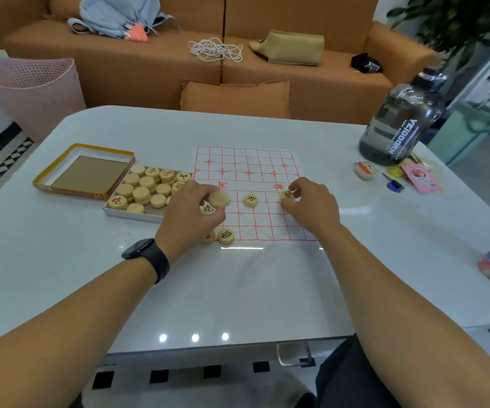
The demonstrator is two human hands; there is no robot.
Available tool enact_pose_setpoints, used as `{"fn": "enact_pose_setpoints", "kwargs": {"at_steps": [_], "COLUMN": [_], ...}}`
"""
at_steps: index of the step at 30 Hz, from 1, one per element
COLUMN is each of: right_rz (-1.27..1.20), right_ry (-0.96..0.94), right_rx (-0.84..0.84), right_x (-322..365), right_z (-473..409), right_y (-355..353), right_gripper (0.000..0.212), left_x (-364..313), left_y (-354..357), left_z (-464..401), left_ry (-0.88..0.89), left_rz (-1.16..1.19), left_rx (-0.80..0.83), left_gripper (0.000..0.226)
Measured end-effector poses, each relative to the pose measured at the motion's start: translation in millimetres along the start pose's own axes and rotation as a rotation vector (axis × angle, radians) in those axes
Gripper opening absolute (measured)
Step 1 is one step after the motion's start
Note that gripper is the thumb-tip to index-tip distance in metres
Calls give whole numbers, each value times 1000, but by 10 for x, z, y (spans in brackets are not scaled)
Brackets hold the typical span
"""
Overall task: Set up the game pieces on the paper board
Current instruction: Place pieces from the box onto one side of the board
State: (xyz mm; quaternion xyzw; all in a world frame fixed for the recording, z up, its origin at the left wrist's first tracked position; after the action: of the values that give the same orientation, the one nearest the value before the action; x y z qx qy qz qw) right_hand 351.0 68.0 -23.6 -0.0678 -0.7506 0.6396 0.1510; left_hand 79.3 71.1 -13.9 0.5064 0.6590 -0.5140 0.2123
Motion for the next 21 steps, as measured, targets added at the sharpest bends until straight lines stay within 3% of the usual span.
{"fn": "enact_pose_setpoints", "kwargs": {"at_steps": [6,12,21], "right_rz": [130,130,66], "right_ry": [-63,-94,-335], "right_rx": [5,-56,-190], "right_x": [105,202,958], "right_z": [-49,-27,404], "right_y": [96,90,49], "right_gripper": [25,31,26], "left_x": [131,316,413], "left_y": [-65,-159,-135], "left_z": [1,-76,-145], "left_ry": [-49,-75,-87], "left_rz": [-7,-295,-324], "left_rx": [-39,-111,-59], "left_gripper": [30,41,42]}}
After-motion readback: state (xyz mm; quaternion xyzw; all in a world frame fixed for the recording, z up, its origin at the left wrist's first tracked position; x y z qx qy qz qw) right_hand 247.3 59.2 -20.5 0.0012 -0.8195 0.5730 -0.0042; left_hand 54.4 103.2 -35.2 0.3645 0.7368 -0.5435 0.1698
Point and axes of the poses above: each hand's wrist, its own z-axis away from the middle knuckle, its own y-axis out of the palm, x = y × z, the point moved 6 cm from there along -z, towards the middle knuckle, and after that the axes turned 15 degrees about z, right-handed, at the moved point
